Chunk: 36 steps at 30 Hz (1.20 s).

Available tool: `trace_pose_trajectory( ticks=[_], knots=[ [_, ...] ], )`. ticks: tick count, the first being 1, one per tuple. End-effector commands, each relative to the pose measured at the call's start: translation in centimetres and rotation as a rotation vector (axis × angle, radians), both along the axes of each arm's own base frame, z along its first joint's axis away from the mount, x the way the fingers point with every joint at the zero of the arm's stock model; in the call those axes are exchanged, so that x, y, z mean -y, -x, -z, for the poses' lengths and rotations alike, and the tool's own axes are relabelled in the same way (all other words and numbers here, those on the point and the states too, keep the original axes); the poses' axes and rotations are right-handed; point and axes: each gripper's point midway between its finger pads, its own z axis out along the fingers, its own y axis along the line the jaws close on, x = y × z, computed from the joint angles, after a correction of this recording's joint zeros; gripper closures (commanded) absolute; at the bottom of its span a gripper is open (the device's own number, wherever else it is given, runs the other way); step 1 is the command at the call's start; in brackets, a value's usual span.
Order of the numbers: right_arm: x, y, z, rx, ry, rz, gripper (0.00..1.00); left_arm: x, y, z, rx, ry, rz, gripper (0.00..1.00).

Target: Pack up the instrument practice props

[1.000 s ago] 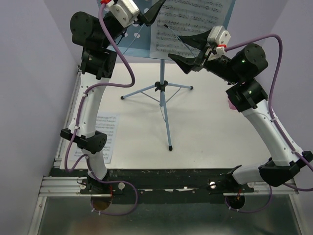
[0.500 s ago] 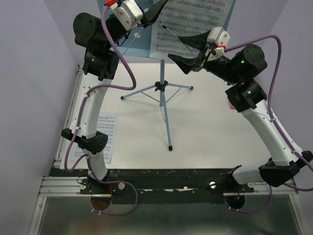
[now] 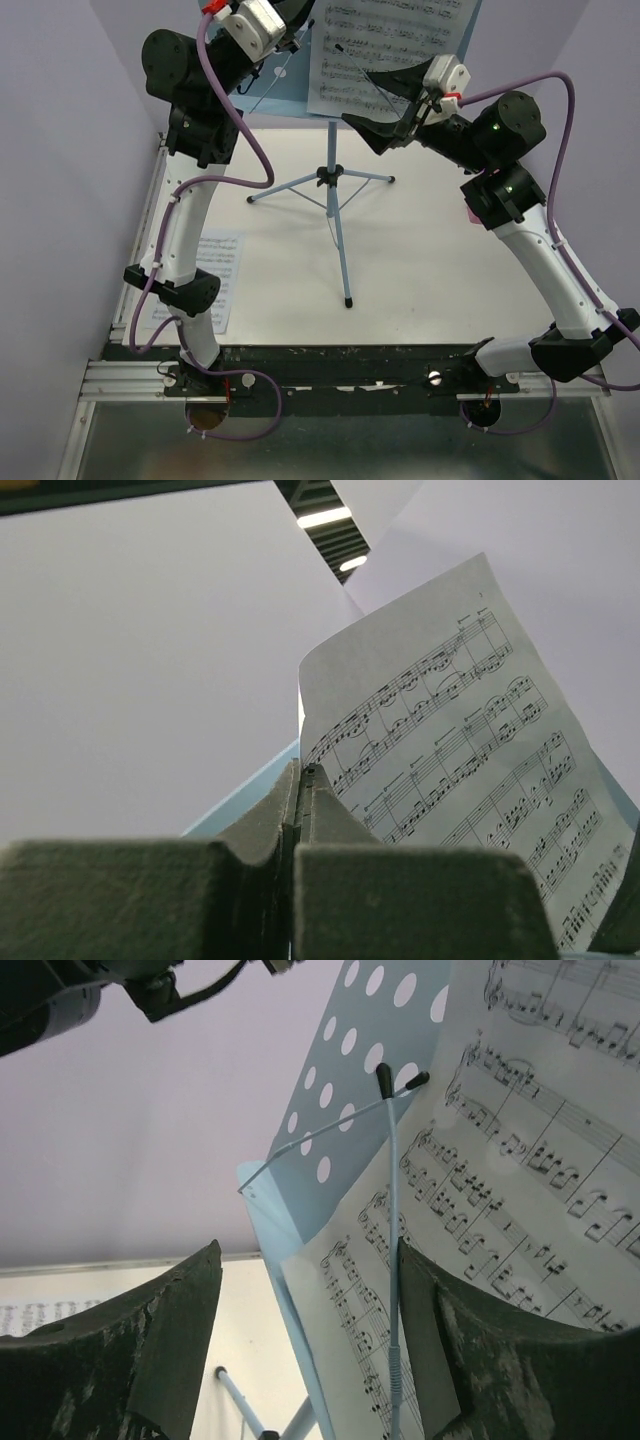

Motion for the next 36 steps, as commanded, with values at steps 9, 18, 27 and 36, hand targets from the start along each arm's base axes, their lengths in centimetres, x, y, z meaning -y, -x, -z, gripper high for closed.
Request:
trace_pose_trajectory(
  ticks=[9,18,27,36],
  knots=[
    [1.6,1.8,-2.9,0.043,-0.039,0.028,0.05,-5.3,10.2,-9.2,0.481,0.25,-0.158,1.0],
    [3.9,5.0,-2.4,0.063,0.022,0.044,0.0,-9.6,13.7,-11.8,0.776,0.245,-0.526,1.0],
    [5.4,5.6,4.5,0.015,0.178,0.097,0.0,-17.7,15.1,-13.0,0.777,0.188,-0.938,1.0],
    [5.9,5.7,13.2,-0.212,0.242,0.107,0.01,-27.0,9.8,-5.7,0.41,-0.048,-1.431,1.0]
  ],
)
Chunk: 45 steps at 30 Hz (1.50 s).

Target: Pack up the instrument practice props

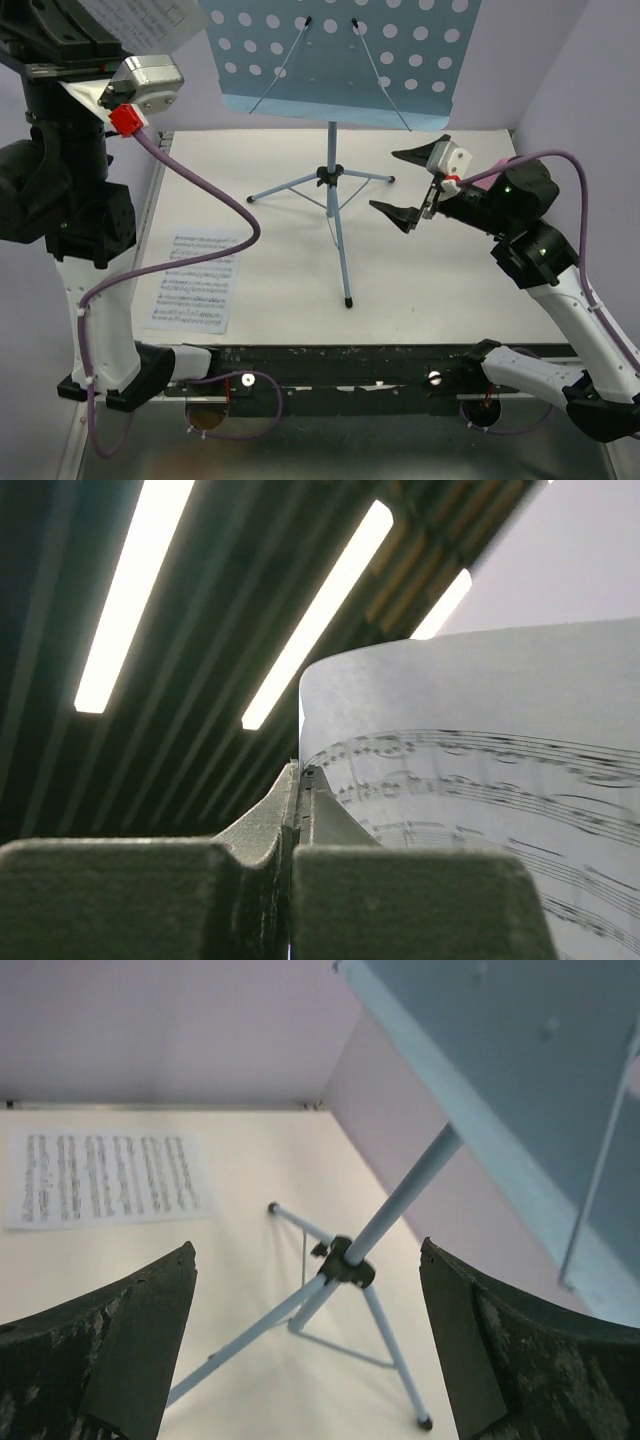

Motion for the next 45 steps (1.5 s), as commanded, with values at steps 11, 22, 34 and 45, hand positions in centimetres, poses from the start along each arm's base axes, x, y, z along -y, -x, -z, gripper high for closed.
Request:
trace_pose_trajectory(
  ticks=[11,22,34,45],
  knots=[
    [1.5,-0.2,7.1,-0.064,0.094,0.073,0.01,-13.2,-7.3,21.7,-0.638,0.096,-0.678,1.0],
    [1.8,-0.5,8.6,-0.065,0.147,0.092,0.01,-8.8,-9.7,45.8,-1.257,0.103,-0.298,1.0],
    [2.4,-0.6,11.1,-0.108,0.173,0.122,0.01,0.4,-4.3,50.8,-1.668,0.275,0.311,1.0],
    [1.9,-1.0,11.5,-0.129,0.178,0.116,0.01,0.6,-2.5,49.6,-1.679,0.344,0.316,1.0]
  ],
)
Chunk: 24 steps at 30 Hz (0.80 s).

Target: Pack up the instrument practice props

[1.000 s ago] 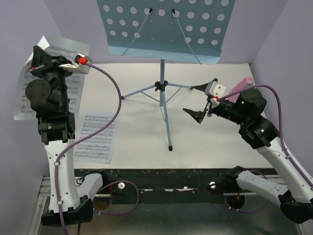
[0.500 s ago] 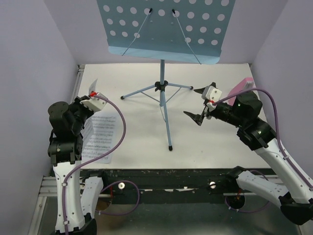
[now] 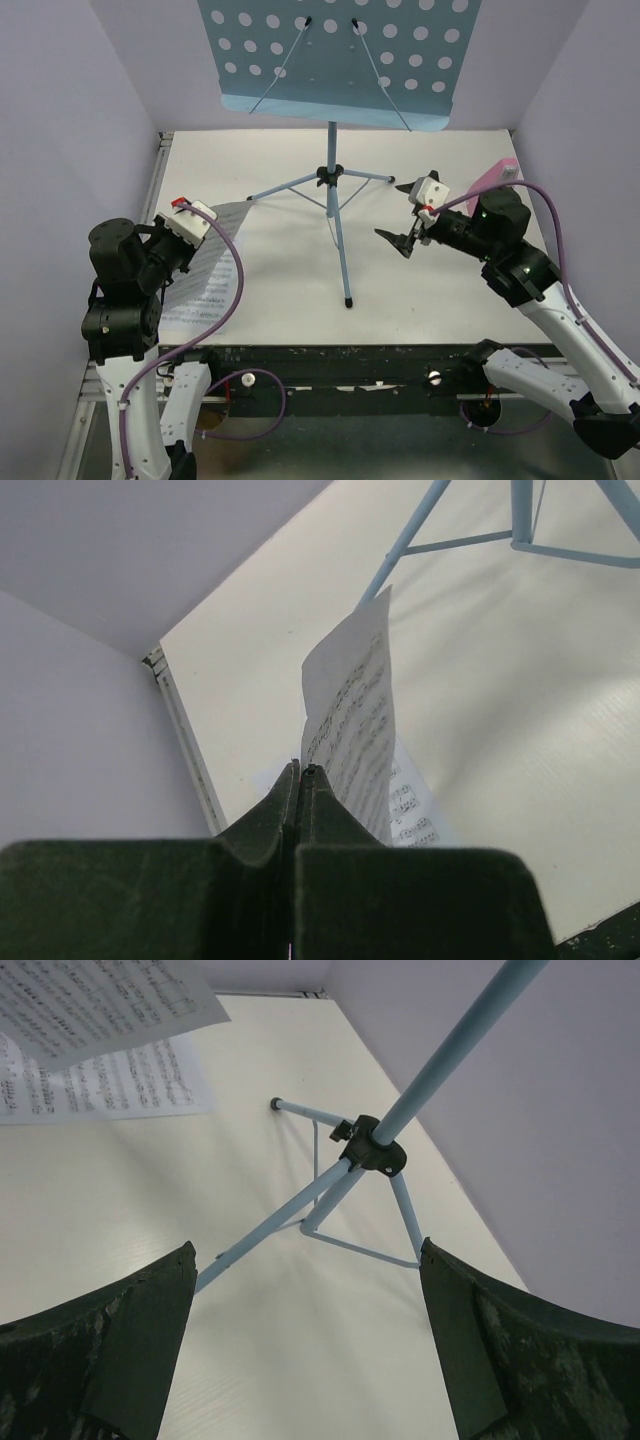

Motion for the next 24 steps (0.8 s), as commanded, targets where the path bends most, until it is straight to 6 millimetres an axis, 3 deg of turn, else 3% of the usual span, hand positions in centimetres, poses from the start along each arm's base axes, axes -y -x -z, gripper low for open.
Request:
trace_pose_trajectory(
  ticks=[1,5,8,14,19,24],
  knots=[
    [-0.1,-0.4,0.3,-0.012,0.008,0.013,0.01,1.0,1.2,-0.4,-0.036,0.072,0.01,1.0],
    [-0.5,-0.5,0.3,-0.028,0.007,-0.001,0.01,0.1,0.4,-1.2,-0.012,0.058,-0.033,1.0],
    [-0.6,-0.6,0.2,-0.031,0.011,-0.007,0.01,-1.3,-1.3,-0.6,-0.009,-0.026,-0.071,1.0],
    [-0.7,-1.1,0.4,-0.033,0.018,0.003,0.01,-3.7,-6.0,5.3,-0.15,-0.209,-0.067,1.0],
    [-0.4,-1.4,0.5,-0.04,0.012,0.031,0.01,-4.8,-9.9,9.1,-0.167,-0.301,-0.039,1.0],
    [0.3,-1.5,0.8,-0.029,0.02,0.069,0.0,-7.3,-12.5,13.6,-0.303,-0.383,-0.032,1.0]
  ],
)
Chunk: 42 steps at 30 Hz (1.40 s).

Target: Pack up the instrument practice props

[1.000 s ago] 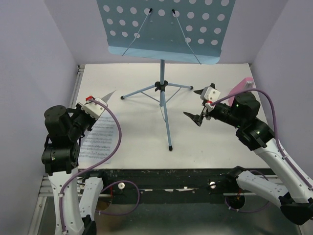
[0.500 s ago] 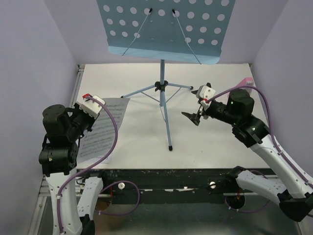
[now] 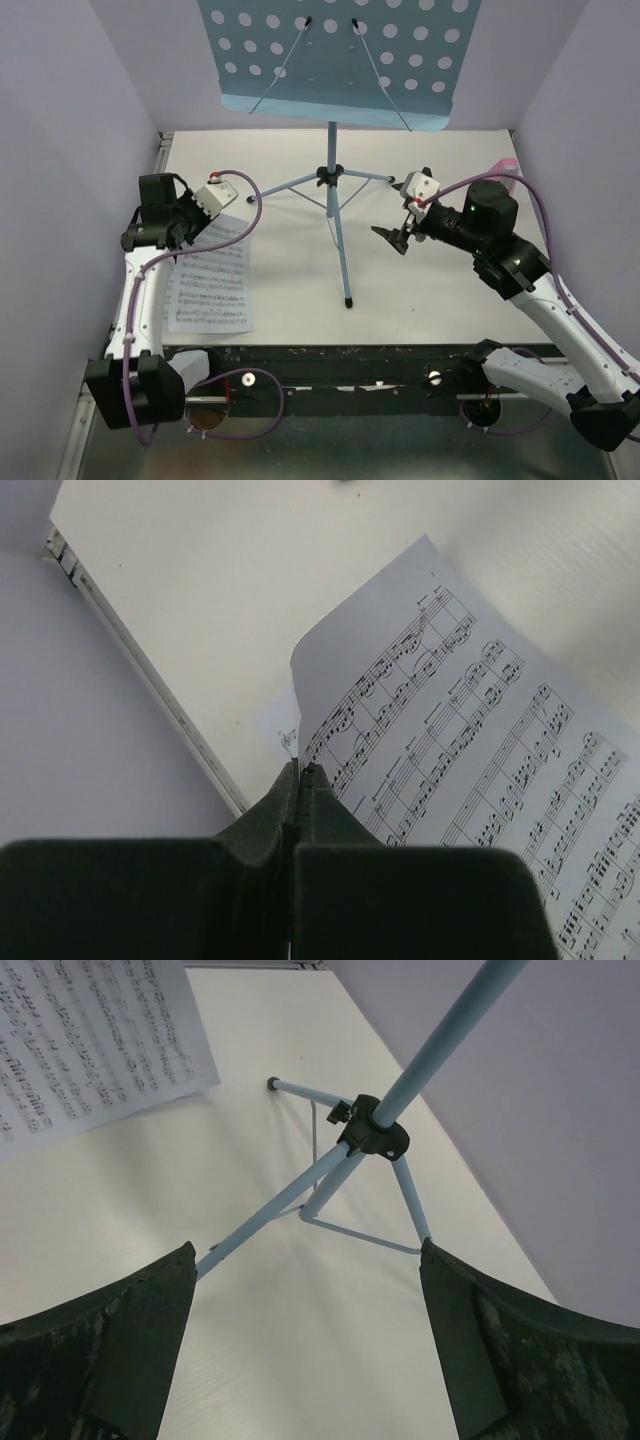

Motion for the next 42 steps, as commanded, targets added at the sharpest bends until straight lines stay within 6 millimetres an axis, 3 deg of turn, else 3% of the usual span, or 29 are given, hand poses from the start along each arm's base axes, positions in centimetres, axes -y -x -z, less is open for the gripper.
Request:
trace_pose_trajectory(
  ticks=[1,6,14,21,27,33,42],
  knots=[
    [0.9,-0.1,-0.6,0.018,-0.006,0.054,0.0,-3.3,-3.3,1.5,-0.007,-0.151,0.009,1.0],
    [1.3,0.1,-0.3,0.027,0.008,0.062,0.0,-5.0,-4.8,4.2,-0.073,-0.225,0.037,1.0],
    [1.5,0.1,-0.2,0.032,0.021,0.064,0.0,-6.1,-5.7,7.2,-0.165,-0.262,0.052,1.0],
    [1.4,0.1,0.1,0.022,0.021,0.061,0.01,-7.1,-6.2,9.1,-0.21,-0.287,0.013,1.0],
    [1.4,0.0,0.2,0.022,0.023,0.059,0.0,-9.3,-7.0,10.4,-0.19,-0.385,-0.056,1.0],
    [1.4,-0.1,0.2,0.018,0.035,0.06,0.0,-9.3,-7.2,11.1,-0.231,-0.343,-0.091,1.0],
    [1.3,-0.1,0.4,0.007,0.048,0.058,0.01,-9.9,-6.2,12.7,-0.291,-0.323,-0.177,0.69]
  ],
)
